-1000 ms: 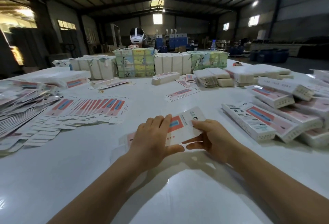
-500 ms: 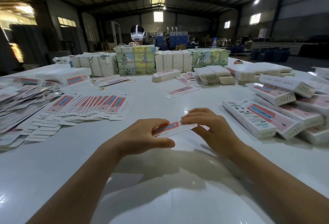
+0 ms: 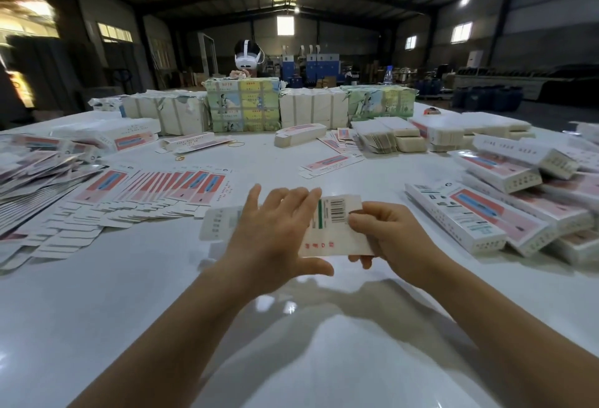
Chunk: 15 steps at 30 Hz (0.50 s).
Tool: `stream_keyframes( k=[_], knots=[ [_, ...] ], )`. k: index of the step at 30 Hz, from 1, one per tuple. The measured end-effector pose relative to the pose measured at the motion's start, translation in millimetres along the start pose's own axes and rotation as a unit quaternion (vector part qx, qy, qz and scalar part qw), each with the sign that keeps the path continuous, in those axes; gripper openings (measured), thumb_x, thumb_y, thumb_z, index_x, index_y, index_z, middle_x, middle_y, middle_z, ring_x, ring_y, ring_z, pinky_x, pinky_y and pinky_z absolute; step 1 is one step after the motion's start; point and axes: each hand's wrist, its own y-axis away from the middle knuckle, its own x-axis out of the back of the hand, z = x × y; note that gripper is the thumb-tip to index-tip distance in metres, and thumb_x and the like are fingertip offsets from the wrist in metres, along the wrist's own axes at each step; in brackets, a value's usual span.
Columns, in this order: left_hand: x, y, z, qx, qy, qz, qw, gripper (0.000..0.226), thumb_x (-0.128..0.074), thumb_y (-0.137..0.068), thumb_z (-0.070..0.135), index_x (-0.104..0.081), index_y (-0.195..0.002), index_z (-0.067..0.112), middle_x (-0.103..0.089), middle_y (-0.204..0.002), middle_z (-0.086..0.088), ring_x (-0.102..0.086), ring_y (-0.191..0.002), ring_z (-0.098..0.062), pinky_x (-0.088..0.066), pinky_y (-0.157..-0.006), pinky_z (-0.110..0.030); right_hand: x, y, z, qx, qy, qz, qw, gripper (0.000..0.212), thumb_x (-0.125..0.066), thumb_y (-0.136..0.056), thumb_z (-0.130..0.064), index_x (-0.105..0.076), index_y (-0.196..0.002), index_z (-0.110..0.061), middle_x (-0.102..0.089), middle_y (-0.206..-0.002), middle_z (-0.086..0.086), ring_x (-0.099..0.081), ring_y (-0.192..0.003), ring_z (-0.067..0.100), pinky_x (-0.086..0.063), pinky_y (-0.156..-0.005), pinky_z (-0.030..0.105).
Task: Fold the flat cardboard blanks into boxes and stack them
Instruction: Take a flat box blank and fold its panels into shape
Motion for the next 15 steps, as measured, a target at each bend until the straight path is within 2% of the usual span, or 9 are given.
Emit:
stream_keyframes(
  k=[1,3,4,6,8,11,15],
  knots=[
    [-6,-1,2,0.015,0.033,-0.020,0.999,0.106,-0.051,-0.069,0.077,-0.016,-0.149,0.018,-0.032,-0.141,0.002,-0.030,-0.128,-0.020,-0.013,-0.115,-0.050,1,0,0,-0.015,-0.031,-0.009,0.999,0.018,-0.051,-0.093,-0.007,-0.069,-0.096,-0.005,-0.071,-0.079,0.015,-0.062,-0.055,0.025,-0.048,-0.042,0.026],
    [-10,-2,5,0.022,0.119,-0.002,0.993,0.104,-0.057,-0.069,0.074,-0.019,-0.148,0.018,-0.030,-0.130,0.005,-0.032,-0.115,-0.016,-0.033,-0.106,-0.037,2,-1,-1,-0.048,-0.096,-0.027,0.994,0.017,-0.056,-0.087,-0.011,-0.071,-0.093,-0.006,-0.071,-0.083,0.018,-0.063,-0.059,0.026,-0.050,-0.043,0.027],
    [-10,-3,6,0.017,0.158,0.018,0.987,0.100,-0.062,-0.069,0.071,-0.024,-0.145,0.018,-0.031,-0.123,0.006,-0.036,-0.108,-0.014,-0.043,-0.093,-0.028,3,-1,-2,-0.057,-0.125,-0.041,0.990,0.015,-0.061,-0.082,-0.012,-0.073,-0.090,-0.007,-0.070,-0.084,0.019,-0.064,-0.062,0.027,-0.050,-0.043,0.028],
    [-7,-2,8,-0.003,0.197,0.054,0.979,0.094,-0.067,-0.067,0.066,-0.033,-0.139,0.015,-0.034,-0.115,0.006,-0.040,-0.098,-0.012,-0.046,-0.071,-0.017,5,0,-4,-0.063,-0.155,-0.077,0.983,0.017,-0.064,-0.077,-0.008,-0.075,-0.090,-0.007,-0.070,-0.088,0.019,-0.065,-0.068,0.028,-0.051,-0.044,0.028],
    [-4,1,9,-0.035,0.179,0.083,0.980,0.092,-0.072,-0.063,0.062,-0.042,-0.132,0.010,-0.041,-0.113,0.001,-0.044,-0.090,-0.014,-0.043,-0.066,-0.019,8,0,-5,-0.073,-0.124,-0.104,0.984,0.024,-0.058,-0.075,-0.008,-0.072,-0.094,-0.004,-0.071,-0.090,0.018,-0.068,-0.072,0.029,-0.052,-0.045,0.029],
    [-4,5,13,-0.081,0.124,0.102,0.984,0.089,-0.079,-0.059,0.058,-0.052,-0.123,0.002,-0.053,-0.107,-0.008,-0.052,-0.083,-0.018,-0.050,-0.065,-0.027,12,3,-8,-0.102,-0.044,-0.140,0.984,0.025,-0.058,-0.075,-0.004,-0.066,-0.098,-0.004,-0.072,-0.089,0.014,-0.070,-0.072,0.028,-0.053,-0.044,0.030],
    [-2,5,18,-0.111,0.053,0.107,0.987,0.087,-0.077,-0.055,0.063,-0.058,-0.115,0.004,-0.058,-0.101,-0.007,-0.056,-0.079,-0.020,-0.051,-0.068,-0.030,11,8,-8,-0.135,0.059,-0.175,0.973,0.018,-0.062,-0.075,-0.008,-0.070,-0.091,-0.011,-0.071,-0.081,0.016,-0.068,-0.063,0.029,-0.053,-0.046,0.030]
  ],
)
